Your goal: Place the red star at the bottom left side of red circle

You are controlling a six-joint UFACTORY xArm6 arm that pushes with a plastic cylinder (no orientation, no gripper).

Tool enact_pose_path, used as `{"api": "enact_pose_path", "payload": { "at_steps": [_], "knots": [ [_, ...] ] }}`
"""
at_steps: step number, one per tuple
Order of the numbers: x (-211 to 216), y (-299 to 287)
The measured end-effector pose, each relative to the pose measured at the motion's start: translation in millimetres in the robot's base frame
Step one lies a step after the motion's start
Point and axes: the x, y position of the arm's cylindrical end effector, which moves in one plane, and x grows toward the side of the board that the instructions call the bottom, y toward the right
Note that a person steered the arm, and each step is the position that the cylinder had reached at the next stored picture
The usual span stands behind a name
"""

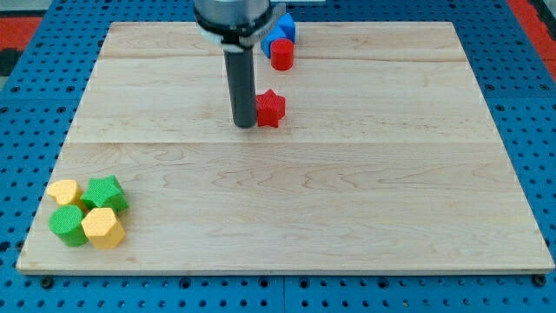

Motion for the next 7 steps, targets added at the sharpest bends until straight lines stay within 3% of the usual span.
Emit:
{"api": "enact_pose_path", "payload": {
  "at_steps": [1, 2, 3, 4, 5, 7],
  "knots": [
    [13, 33],
    [-14, 52],
    [-44, 52],
    [-41, 52],
    [6, 24],
    [-33, 16]
  ]
}}
